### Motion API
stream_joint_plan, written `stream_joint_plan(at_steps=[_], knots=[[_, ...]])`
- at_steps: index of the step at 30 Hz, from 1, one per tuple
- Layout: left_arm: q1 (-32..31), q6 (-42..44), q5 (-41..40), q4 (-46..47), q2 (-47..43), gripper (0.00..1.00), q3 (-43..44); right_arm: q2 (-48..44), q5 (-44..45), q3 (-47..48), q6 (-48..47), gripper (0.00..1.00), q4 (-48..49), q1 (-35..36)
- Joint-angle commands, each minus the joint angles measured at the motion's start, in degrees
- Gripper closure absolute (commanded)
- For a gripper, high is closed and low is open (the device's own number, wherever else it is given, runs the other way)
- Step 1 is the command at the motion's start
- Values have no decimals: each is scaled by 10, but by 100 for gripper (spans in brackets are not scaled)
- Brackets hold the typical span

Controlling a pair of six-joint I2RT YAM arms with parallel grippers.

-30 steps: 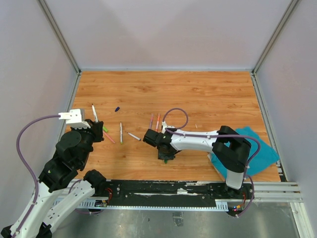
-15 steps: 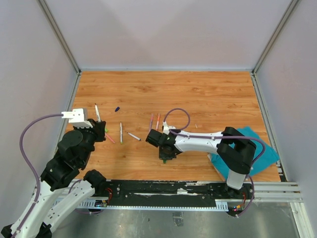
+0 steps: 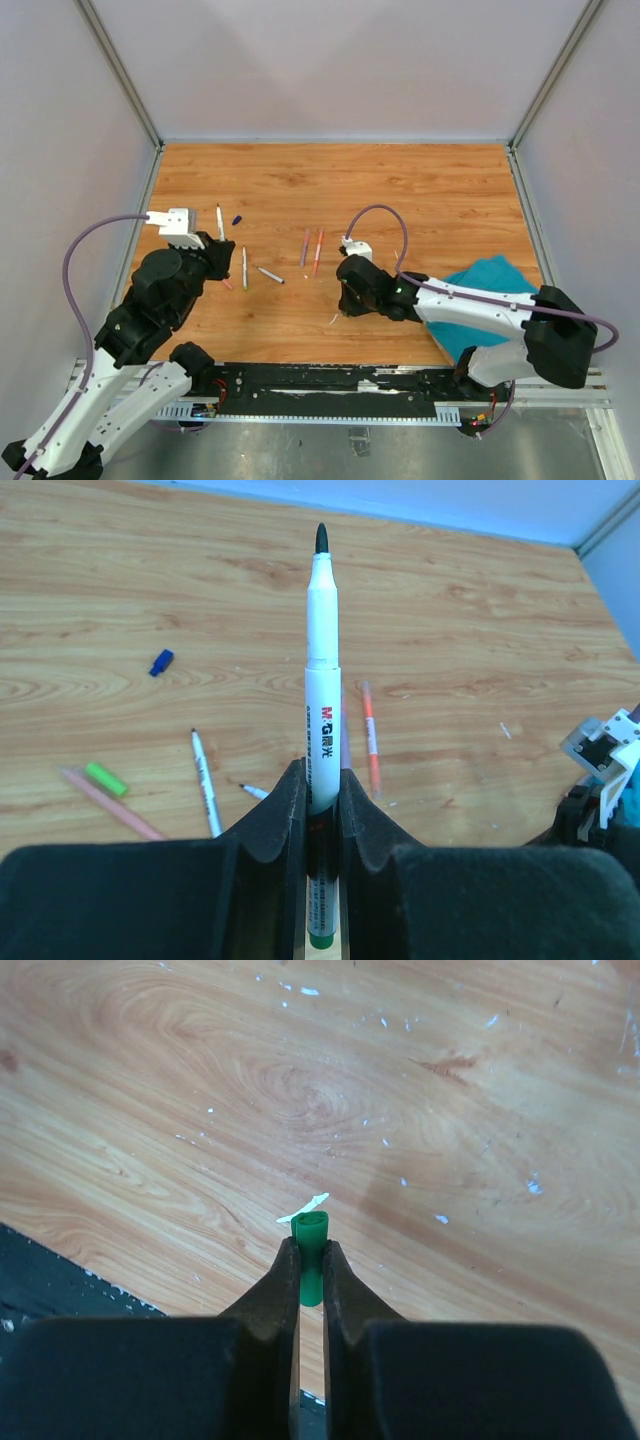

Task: Insert the pens into the pen caps
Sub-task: Insert the pen cap onto the pen.

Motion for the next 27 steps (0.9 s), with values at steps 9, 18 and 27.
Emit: stream_joint_plan(at_steps=[9, 18, 27], knots=[[3, -69, 200, 175, 35, 100, -106, -135, -15, -48, -193, 99, 89, -40], [-138, -87, 131, 281, 58, 100, -164, -240, -11, -99, -137, 99, 241, -44], [-253, -86, 115, 435, 100, 100, -214, -301, 12, -151, -33, 99, 399, -45]])
